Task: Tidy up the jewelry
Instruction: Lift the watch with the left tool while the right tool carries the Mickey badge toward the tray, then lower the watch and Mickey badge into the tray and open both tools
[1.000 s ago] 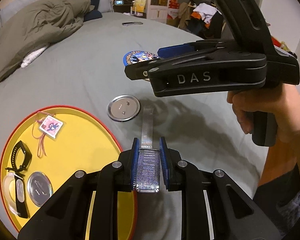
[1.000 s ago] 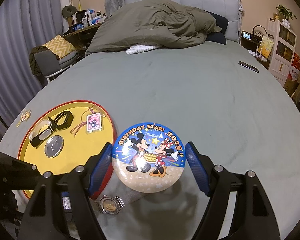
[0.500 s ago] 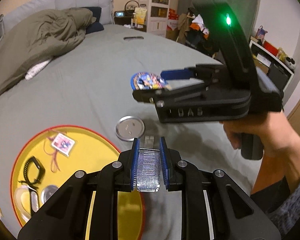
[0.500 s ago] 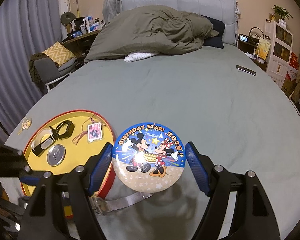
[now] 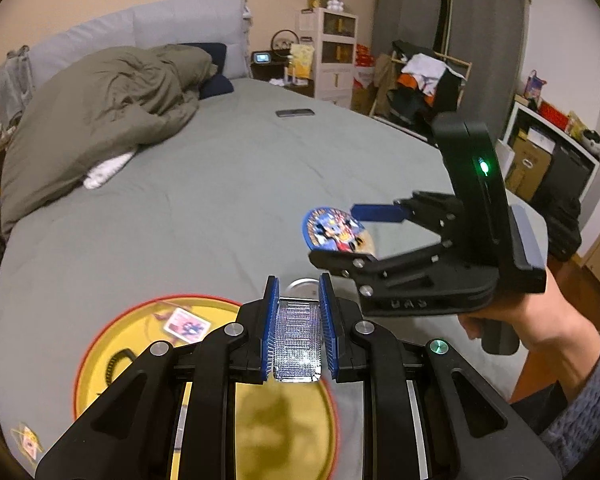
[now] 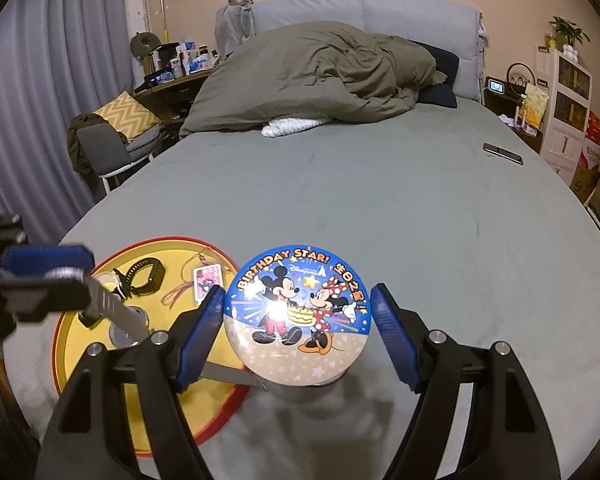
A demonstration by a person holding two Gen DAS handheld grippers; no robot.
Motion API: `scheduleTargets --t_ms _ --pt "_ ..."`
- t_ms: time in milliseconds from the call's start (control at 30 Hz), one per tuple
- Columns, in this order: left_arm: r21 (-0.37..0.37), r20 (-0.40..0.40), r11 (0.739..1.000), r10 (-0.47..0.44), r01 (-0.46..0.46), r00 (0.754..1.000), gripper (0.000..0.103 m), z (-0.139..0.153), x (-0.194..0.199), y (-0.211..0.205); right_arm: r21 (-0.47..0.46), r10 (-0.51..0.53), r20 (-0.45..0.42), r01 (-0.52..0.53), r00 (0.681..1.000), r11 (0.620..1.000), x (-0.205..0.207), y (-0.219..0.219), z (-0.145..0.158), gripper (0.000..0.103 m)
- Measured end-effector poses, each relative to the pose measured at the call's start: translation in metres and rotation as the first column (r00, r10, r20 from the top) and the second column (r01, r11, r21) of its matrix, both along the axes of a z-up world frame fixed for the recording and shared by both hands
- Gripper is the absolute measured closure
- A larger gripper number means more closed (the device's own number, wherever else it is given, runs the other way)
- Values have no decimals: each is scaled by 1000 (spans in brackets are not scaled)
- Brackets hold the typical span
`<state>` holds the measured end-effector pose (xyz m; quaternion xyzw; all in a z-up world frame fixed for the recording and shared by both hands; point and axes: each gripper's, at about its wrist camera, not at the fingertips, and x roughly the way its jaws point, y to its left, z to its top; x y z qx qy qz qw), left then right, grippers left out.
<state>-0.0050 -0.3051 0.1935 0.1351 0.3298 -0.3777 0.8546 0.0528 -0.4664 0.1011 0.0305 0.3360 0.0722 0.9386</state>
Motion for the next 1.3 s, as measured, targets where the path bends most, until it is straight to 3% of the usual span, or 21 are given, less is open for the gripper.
scheduleTargets --t_ms 267,433,933,1300 --pt "-5 57 999 53 -53 997 84 28 17 23 4 31 13 -31 999 1000 8 22 6 33" --pt "0 44 996 89 -89 995 84 23 34 39 -5 65 -3 -65 998 998 15 41 2 33" --pt "60 -133 989 144 -138 980 84 -82 70 84 -77 177 -154 -190 972 979 40 98 -47 33" --pt "119 -188 985 147 -126 971 84 -137 79 88 -103 249 -305 -291 919 951 41 123 -98 33"
